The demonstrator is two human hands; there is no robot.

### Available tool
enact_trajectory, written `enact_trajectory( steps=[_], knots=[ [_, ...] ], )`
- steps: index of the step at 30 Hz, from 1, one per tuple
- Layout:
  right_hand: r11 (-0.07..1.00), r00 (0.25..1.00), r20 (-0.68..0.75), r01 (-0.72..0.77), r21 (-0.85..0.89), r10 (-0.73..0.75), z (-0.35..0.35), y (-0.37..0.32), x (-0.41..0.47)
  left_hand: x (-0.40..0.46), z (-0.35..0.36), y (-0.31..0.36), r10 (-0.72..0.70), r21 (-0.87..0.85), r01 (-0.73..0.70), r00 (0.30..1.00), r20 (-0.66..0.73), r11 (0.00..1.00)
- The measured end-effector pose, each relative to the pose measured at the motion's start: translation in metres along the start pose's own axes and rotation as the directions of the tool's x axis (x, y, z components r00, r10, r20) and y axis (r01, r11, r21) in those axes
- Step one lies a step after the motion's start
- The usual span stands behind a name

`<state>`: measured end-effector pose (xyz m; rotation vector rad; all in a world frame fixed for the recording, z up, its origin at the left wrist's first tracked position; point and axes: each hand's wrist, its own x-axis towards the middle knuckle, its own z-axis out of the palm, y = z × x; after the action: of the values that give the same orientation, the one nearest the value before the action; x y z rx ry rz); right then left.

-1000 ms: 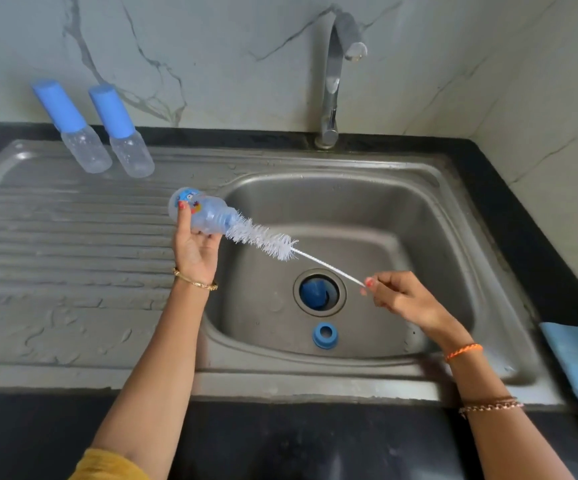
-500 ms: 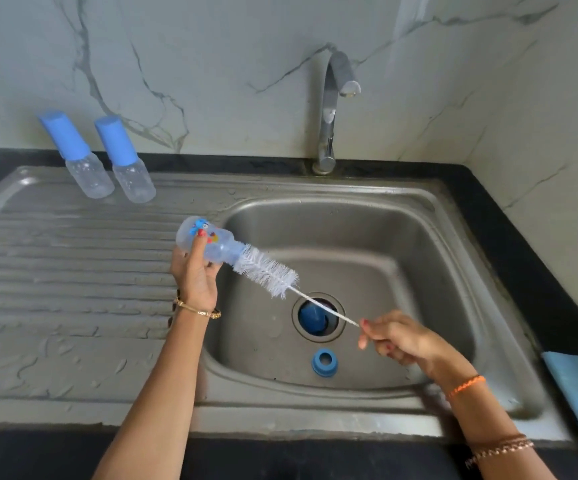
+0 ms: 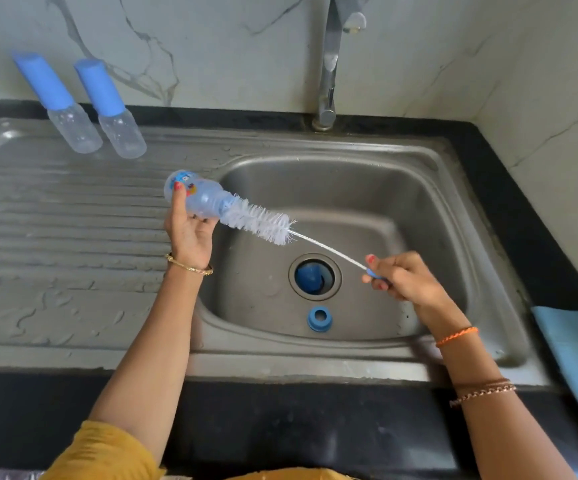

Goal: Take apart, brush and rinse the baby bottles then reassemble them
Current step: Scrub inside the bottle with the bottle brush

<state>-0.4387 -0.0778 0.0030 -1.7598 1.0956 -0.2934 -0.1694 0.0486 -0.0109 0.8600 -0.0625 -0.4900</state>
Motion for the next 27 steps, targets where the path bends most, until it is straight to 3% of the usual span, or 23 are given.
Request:
enact_trajectory(
  steps=[1,3,5,6,7,9,11,12,13,14,15,16,17,19,21,23,25,27],
  knots=[
    [0.991,0.992,0.112,-0.065,0.115,0.052,-0.002,0.001,0.002,0.0,0.001,0.0,0.0,-0.025,0.0,1.0,0.005,1.0],
    [0.993,0.991,0.132,0.005,0.114,-0.02,-0.003,0.008,0.005,0.0,0.001,0.0,0.005,-0.042,-0.005,1.0,0.013,0.999],
    [0.989,0.99,0.009,0.138,-0.058,-0.137,-0.001,0.014,0.006,0.001,-0.001,0.0,0.008,-0.033,-0.007,1.0,0.016,0.999],
    [0.954,0.967,-0.111,0.199,-0.223,-0.228,0.0,0.015,0.007,0.002,-0.001,-0.001,0.008,-0.017,-0.008,1.0,0.019,1.0],
    [0.886,0.901,-0.242,0.249,-0.391,-0.36,0.001,0.017,0.009,0.002,-0.001,-0.002,0.007,0.003,-0.007,1.0,0.028,1.0],
    [0.736,0.677,-0.384,0.356,-0.575,-0.628,0.0,0.018,0.011,0.001,0.001,-0.006,0.001,0.034,-0.002,0.999,0.041,0.999],
    [0.677,0.564,-0.422,0.384,-0.627,-0.71,0.002,0.015,0.008,0.002,0.003,-0.008,-0.018,0.032,0.017,0.999,0.036,0.999],
    [0.701,0.6,-0.427,0.348,-0.622,-0.676,0.005,0.014,0.006,0.002,0.003,-0.009,-0.025,0.021,0.024,0.999,0.036,0.999],
    [0.772,0.72,-0.405,0.285,-0.568,-0.564,0.008,0.011,0.004,0.003,0.001,-0.01,-0.026,0.01,0.025,0.999,0.041,1.0],
    [0.875,0.881,-0.316,0.192,-0.444,-0.353,0.01,0.006,0.003,0.004,-0.001,-0.009,-0.016,0.011,0.015,0.999,0.052,1.0],
    [0.963,0.986,-0.125,0.073,-0.258,-0.108,0.011,0.002,0.001,0.005,-0.003,-0.008,0.0,0.031,-0.002,0.998,0.06,1.0],
    [0.991,0.988,0.106,-0.102,-0.084,0.11,0.01,-0.002,-0.001,0.005,-0.005,-0.007,0.021,0.066,-0.025,0.998,0.057,0.997],
    [0.972,0.941,0.257,-0.234,0.018,0.221,0.008,-0.004,-0.002,0.004,-0.005,-0.006,0.04,0.099,-0.044,0.998,0.045,0.994],
    [0.965,0.933,0.282,-0.251,0.073,0.221,0.007,0.002,0.002,0.003,-0.003,-0.003,0.058,0.138,-0.062,0.998,0.033,0.988],
    [0.996,0.988,0.126,-0.09,0.016,0.087,0.007,0.006,0.005,0.002,-0.002,-0.001,0.07,0.132,-0.073,0.997,0.026,0.989],
    [0.99,0.998,-0.039,0.052,-0.13,-0.058,0.007,0.008,0.006,0.003,-0.003,-0.001,0.072,0.101,-0.076,0.997,0.042,0.992],
    [0.944,0.955,-0.224,0.118,-0.307,-0.193,0.002,0.01,0.006,0.002,-0.003,-0.002,0.083,0.077,-0.088,0.994,0.069,0.993],
    [0.89,0.861,-0.383,0.157,-0.428,-0.336,-0.005,0.012,0.004,0.0,0.0,-0.003,0.087,0.091,-0.096,0.992,0.096,0.991]
  ],
)
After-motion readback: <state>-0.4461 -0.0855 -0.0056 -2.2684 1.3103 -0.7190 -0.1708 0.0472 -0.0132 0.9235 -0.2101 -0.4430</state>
